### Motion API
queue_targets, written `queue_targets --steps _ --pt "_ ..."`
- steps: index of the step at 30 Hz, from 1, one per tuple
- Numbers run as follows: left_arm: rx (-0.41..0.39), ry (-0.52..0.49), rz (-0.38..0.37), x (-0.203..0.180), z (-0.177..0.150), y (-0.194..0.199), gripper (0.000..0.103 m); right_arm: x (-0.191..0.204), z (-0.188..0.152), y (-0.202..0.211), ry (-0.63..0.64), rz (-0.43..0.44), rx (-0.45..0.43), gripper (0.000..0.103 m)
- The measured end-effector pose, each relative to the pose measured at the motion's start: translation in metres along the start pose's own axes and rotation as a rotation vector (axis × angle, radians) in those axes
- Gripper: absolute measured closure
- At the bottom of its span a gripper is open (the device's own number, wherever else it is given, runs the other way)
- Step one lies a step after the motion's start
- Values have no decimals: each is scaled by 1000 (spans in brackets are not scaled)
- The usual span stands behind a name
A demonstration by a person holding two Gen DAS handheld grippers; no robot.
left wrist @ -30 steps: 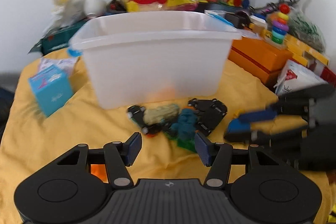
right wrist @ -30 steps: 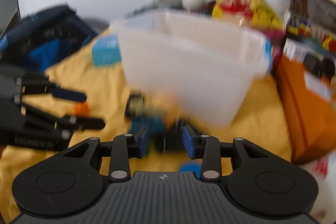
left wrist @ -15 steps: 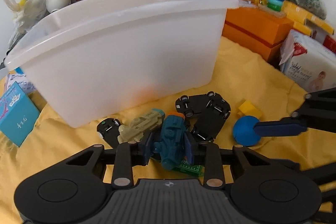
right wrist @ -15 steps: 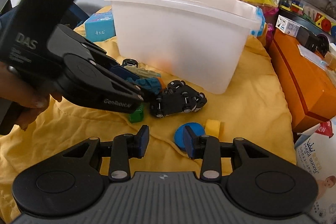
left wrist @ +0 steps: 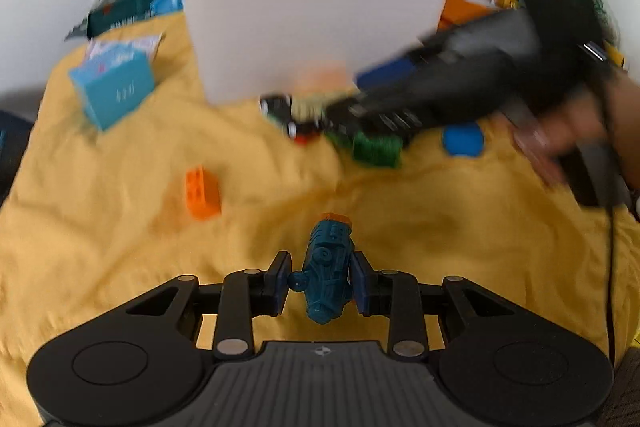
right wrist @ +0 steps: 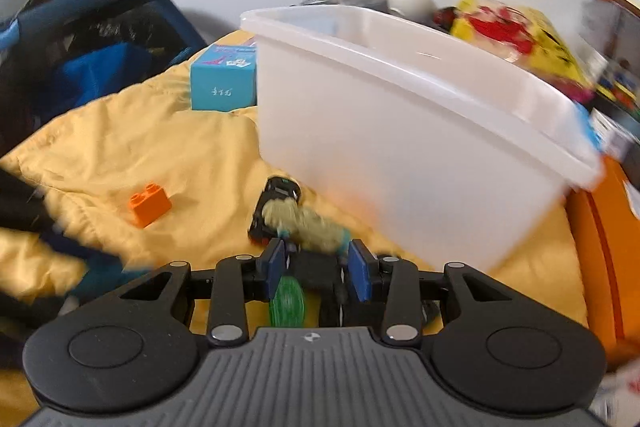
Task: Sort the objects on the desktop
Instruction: 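Grasp the teal toy figure with the left tool, then grasp the khaki toy figure with the right tool while the left tool holds the teal figure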
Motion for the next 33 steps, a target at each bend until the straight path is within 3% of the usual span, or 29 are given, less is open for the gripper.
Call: queue_targets --steps 7,12,16,20,23,26,33 --pt "-3 12 8 0 -2 -4 68 -5 9 -47 93 52 69 51" --pt "-8 12 12 -3 -1 -4 67 -14 11 -52 40 113 97 57" --pt "-12 3 6 -5 2 -7 67 -13 9 -32 20 112 69 58" --pt "-23 -6 -9 -11 7 -9 67 -9 15 13 -5 97 -5 58" --pt "-33 1 -11 -17 11 -11 67 -2 11 44 -6 85 -12 57" --pt "-53 2 10 -20 14 -13 67 4 -11 66 -56 85 31 57" --pt "-65 -13 27 -25 14 -11 61 3 -65 56 -164 6 165 57"
Point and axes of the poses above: each gripper's, at about its wrist camera, not at the fingertips, and y roughly against the way its jaws point, x to its left, z to its top, the point moved 10 cm from there along -y, roughly the way its jaws point, and after that the axes turned 8 degrees about z, right-handed, at the moved point
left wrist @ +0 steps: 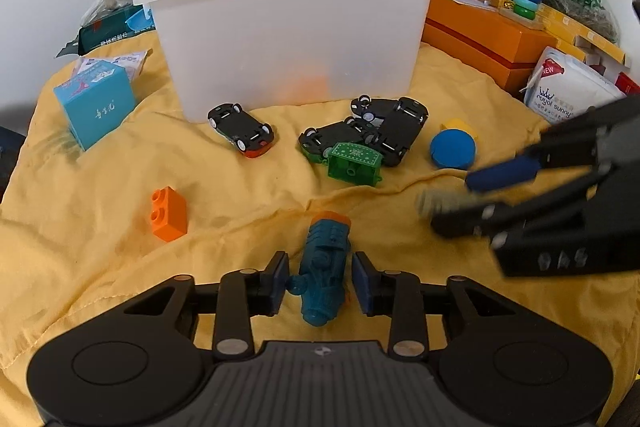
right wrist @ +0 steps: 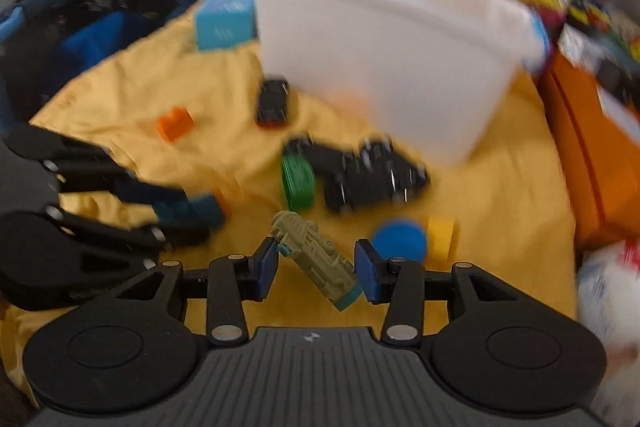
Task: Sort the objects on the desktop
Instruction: 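Grasp the khaki toy figure with the right tool while the left tool holds the teal figure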
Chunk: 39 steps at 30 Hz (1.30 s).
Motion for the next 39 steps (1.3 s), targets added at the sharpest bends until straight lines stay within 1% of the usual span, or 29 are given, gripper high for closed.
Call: queue_targets --steps 2,4,6,8,9,12,13,14,15,16,18,20,22,24,25,27,28,31,33,35,36,37,38,39 --pt "-4 -10 3 -1 -1 4 58 1 -10 -6 -54 -1 24 54" --pt "-15 -30 9 0 -2 10 56 8 -11 -4 -40 16 7 54" --pt "-19 -42 18 2 -4 14 56 14 -6 4 23 33 -20 49" --pt "-25 -52 32 4 -5 19 56 15 -3 11 87 30 -41 48" --pt "-31 -62 42 5 -5 22 56 17 -2 14 129 45 -48 48" --pt "-52 -95 52 3 -5 33 56 20 -6 25 257 67 -78 52" --pt "-61 -105 49 0 -4 36 56 21 -9 27 295 75 -81 55" --pt "-70 -123 45 -5 -4 38 56 22 -13 28 332 85 -74 63" --pt "-73 -149 43 -11 -5 38 56 23 -18 27 367 94 -56 66" --pt "-72 -178 49 -16 -6 37 56 26 -23 25 404 101 -38 68" --pt "-77 -223 60 -23 -5 34 56 31 -28 20 474 88 -24 68" --pt "-77 -235 75 -24 -4 30 56 35 -31 13 517 61 -13 68" --pt "-64 -232 81 -22 -2 22 56 35 -31 3 529 35 -4 66" --pt "-44 -228 72 -19 -1 13 56 28 -29 -9 515 -22 11 70" --pt "-36 -225 68 -18 -1 10 56 24 -26 -13 478 -20 8 75" --pt "-21 -209 59 -16 -1 4 56 15 -20 -14 358 18 11 76" --pt "-16 -199 53 -13 0 2 57 10 -18 -14 295 36 15 77" --pt "1 -174 22 -11 -2 -3 61 1 -15 -7 102 94 38 77" --pt "4 -142 1 -7 -2 -6 64 0 -17 -2 17 117 44 77" --pt "9 -112 -21 -6 -1 -7 69 5 -21 0 -1 132 32 77" --pt "11 -102 -30 -5 -1 -7 71 7 -22 -2 2 126 25 76" --pt "11 -98 -41 -6 -1 -6 71 7 -24 -7 0 109 30 72" --pt "14 -91 -63 -7 -1 -4 71 8 -26 -12 0 96 34 72" --pt "13 -83 -78 -7 1 -1 71 9 -27 -13 11 89 7 73"
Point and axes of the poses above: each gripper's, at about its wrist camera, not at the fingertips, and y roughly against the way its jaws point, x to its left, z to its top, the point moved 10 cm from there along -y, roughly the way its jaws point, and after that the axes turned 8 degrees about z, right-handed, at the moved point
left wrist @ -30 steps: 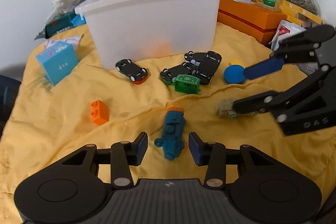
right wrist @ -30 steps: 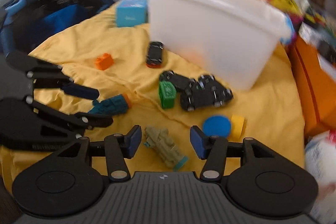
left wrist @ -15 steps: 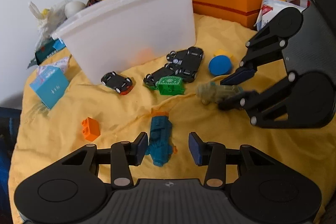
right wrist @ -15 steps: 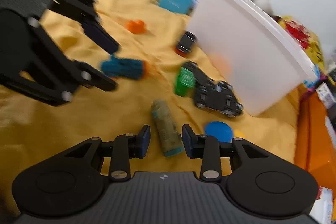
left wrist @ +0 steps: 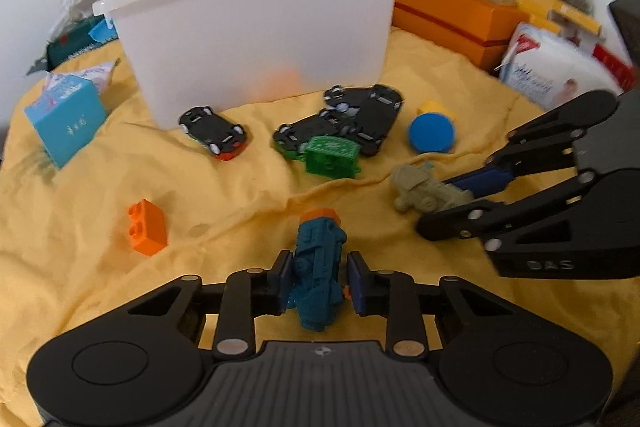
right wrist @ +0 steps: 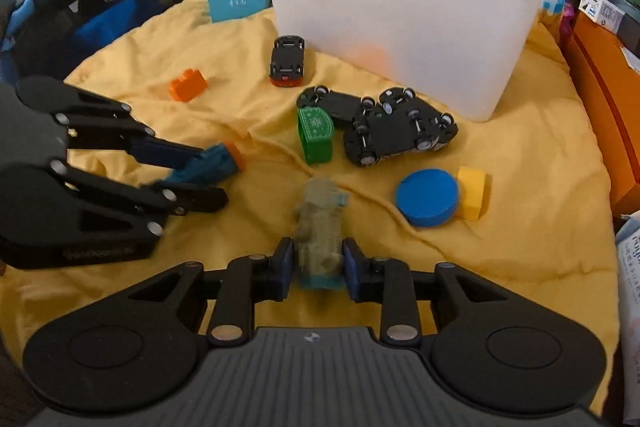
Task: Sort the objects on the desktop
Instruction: 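Lift both held figures up over the white bin, then open both tools to drop the figures into the bin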
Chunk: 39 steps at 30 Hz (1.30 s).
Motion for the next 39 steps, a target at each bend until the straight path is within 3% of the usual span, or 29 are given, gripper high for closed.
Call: queue_targets --steps 3,8,16,21,23,28,30,33,37,39 --pt "-36 9 -5 0 12 14 71 0 1 2 4 -3 -1 77" --pt "-161 30 8 13 63 49 71 -6 15 19 -21 10 -27 78" --pt "-359 34 92 47 170 78 71 -20 109 80 33 -37 -263 78" --pt "-391 11 165 65 215 60 71 -42 168 94 46 -102 -385 78" --pt "-364 -13 235 70 223 44 71 -54 185 87 23 -122 -400 78" --pt "-295 -13 281 74 221 2 70 -79 199 61 -24 -186 -370 77" --pt "-273 -5 270 72 217 -4 59 -85 194 46 -45 -197 -330 77" --pt "-306 4 249 70 208 9 51 -91 185 39 -64 -215 -303 65" --pt "-336 5 225 66 199 29 51 -84 180 43 -39 -209 -308 65" --pt "-353 -3 228 63 194 41 44 -78 177 50 -27 -203 -316 65"
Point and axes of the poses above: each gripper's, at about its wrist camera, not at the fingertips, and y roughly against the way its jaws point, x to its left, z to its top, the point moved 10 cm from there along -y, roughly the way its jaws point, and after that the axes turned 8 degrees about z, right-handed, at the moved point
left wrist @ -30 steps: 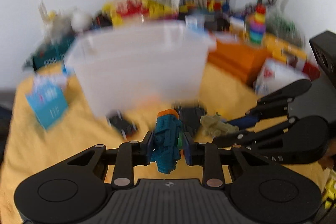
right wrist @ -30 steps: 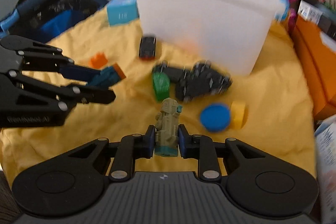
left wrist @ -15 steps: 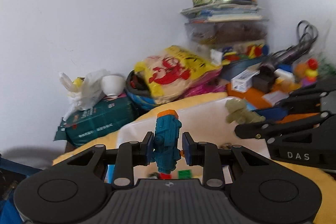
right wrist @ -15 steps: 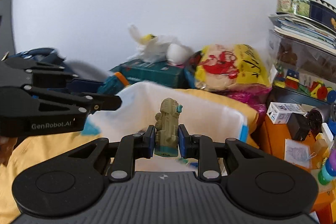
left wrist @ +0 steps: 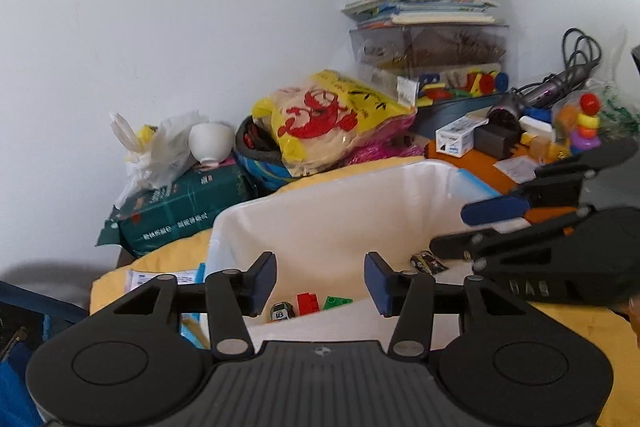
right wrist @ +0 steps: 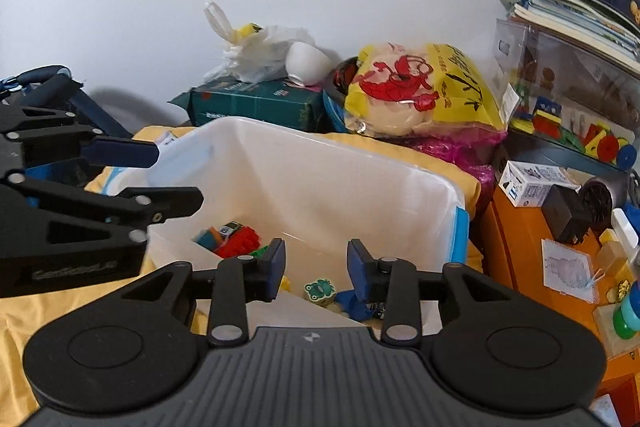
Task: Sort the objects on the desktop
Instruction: 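Open both tools to drop the figures into the bin, then grasp the small orange brick with the left tool while the right tool grasps the green block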
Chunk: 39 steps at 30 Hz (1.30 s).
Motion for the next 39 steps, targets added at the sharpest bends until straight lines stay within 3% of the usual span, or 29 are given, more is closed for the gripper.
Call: queue_targets --steps 5,10,14,20,27,32,36,39 --pt "-16 -44 14 7 -13 25 39 6 7 18 23 8 -50 55" --pt "54 44 -14 12 -55 41 39 15 -4 37 59 33 -55 56" --pt "147 62 -29 -1 -108 45 39 33 -44 45 44 118 5 66" --pt "245 33 38 4 -164 48 39 64 -120 18 -55 210 171 75" --pt "272 113 77 36 -175 49 39 67 -116 -12 -211 199 163 75" --pt "266 99 79 34 -177 50 39 64 -126 -33 -246 183 201 75" --pt "265 130 72 39 -172 44 39 70 -137 -37 -292 232 229 74" --pt "275 138 61 39 -170 31 39 67 -129 -28 -303 247 187 73"
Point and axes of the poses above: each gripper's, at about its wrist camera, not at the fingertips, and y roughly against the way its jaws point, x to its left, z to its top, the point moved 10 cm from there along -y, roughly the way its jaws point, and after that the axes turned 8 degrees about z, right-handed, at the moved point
